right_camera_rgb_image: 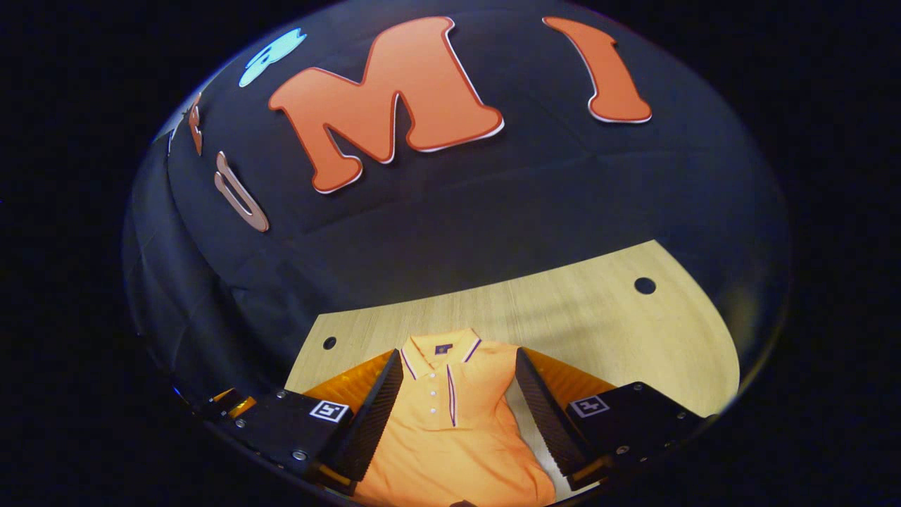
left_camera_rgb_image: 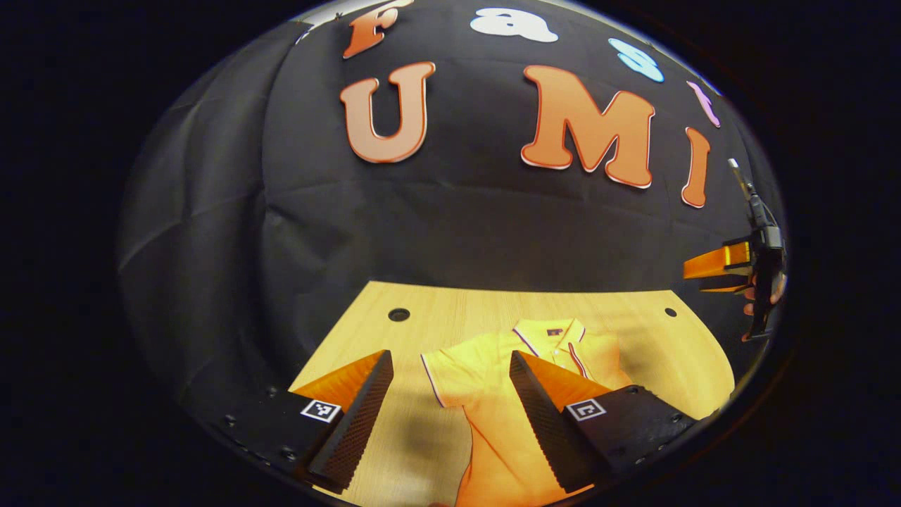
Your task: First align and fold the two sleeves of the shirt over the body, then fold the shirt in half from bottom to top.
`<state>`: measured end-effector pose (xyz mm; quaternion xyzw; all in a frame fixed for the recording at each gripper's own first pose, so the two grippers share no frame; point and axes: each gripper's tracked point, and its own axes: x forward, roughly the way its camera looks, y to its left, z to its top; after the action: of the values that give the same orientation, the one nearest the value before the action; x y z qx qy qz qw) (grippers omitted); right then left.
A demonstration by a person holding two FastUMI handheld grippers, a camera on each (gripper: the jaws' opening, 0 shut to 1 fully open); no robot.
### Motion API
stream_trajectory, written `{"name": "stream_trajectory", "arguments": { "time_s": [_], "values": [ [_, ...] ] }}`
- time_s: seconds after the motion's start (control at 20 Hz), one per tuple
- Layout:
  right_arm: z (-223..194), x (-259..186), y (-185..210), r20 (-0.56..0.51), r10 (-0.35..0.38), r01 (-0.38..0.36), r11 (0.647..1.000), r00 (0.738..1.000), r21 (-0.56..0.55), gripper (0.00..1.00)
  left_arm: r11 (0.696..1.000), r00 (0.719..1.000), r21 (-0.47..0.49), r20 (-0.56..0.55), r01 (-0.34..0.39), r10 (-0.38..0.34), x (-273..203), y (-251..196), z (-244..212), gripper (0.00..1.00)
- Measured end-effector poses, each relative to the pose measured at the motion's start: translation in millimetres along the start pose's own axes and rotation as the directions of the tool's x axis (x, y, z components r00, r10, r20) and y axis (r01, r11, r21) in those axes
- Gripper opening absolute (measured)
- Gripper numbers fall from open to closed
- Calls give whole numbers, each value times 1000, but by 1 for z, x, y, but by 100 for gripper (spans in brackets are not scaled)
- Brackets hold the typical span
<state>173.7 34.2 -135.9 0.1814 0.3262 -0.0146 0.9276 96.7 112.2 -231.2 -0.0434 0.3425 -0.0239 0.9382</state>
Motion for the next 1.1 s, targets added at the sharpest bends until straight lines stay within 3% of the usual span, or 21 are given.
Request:
{"name": "stream_trajectory", "arguments": {
  "time_s": [0.2,0.35,0.4,0.85,0.95,1.1],
  "values": [
    [5,-35,-10,72,-54,54,999,996,7,98,1000,989,-6,-148,28,-28,39,6,-13,100],
    [-3,-60,-15,101,-72,72,997,992,11,98,998,964,-1,-258,66,-64,64,4,-39,99],
    [-8,-66,-18,116,-91,90,996,989,10,98,995,948,4,-304,96,-90,71,2,-45,99],
    [-9,-128,-26,244,-186,193,981,952,-3,98,994,825,-71,-554,87,-112,132,8,-96,99],
    [-12,-141,-28,259,-198,208,978,945,-10,98,995,775,-53,-624,82,-97,145,7,-110,98],
    [-23,-153,-37,250,-232,241,971,940,-4,97,997,741,-20,-668,70,-65,169,4,-119,97]
  ]
}}
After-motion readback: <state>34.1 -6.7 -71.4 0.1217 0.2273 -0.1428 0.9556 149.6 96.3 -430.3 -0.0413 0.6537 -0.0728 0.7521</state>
